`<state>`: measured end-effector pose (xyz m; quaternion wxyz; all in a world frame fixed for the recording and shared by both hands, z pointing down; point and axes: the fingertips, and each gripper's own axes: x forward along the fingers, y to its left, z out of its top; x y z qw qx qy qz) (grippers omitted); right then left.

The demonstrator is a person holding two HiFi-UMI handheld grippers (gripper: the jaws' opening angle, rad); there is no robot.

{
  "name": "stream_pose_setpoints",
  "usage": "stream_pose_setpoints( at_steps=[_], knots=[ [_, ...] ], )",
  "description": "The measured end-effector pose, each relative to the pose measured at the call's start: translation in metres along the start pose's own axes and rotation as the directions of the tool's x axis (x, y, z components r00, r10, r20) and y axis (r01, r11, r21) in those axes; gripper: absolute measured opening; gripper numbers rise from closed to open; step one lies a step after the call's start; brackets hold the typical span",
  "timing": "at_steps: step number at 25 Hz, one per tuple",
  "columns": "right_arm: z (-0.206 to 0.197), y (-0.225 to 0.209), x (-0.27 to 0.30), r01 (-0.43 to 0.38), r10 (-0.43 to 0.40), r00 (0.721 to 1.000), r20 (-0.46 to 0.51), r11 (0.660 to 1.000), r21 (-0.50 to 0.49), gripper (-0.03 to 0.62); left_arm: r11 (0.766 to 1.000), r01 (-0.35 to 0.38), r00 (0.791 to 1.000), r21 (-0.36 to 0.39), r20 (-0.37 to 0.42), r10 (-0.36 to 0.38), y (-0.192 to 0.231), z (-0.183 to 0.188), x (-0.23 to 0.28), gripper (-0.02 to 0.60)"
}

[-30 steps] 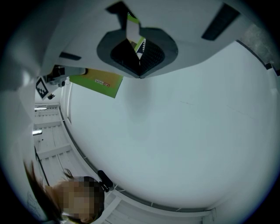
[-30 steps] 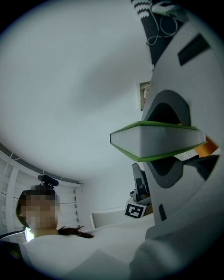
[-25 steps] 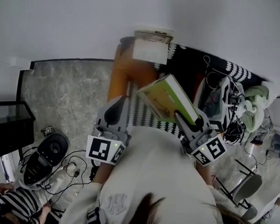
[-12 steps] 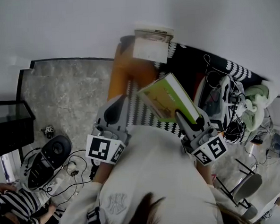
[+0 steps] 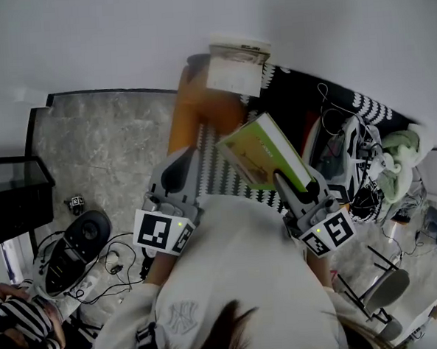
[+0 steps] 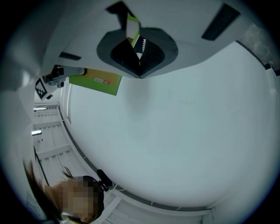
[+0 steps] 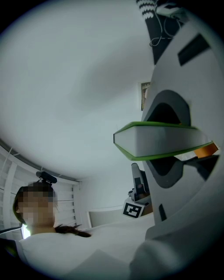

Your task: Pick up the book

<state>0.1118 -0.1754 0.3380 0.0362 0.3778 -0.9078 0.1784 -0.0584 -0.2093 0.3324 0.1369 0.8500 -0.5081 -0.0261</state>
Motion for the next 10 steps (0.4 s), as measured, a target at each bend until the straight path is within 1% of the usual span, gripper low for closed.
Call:
stream_pose_setpoints(
  at_steps=[10],
  knots=[
    [-0.0031,0.0019,-0.0017,0.004,-0.004,1.0,-0.009,1.0,-0.006,0.149,1.0,-0.001,1.0,-0.003,0.0,0.001,-0.0001,-0.0021,-0.0033,0.009]
  ],
)
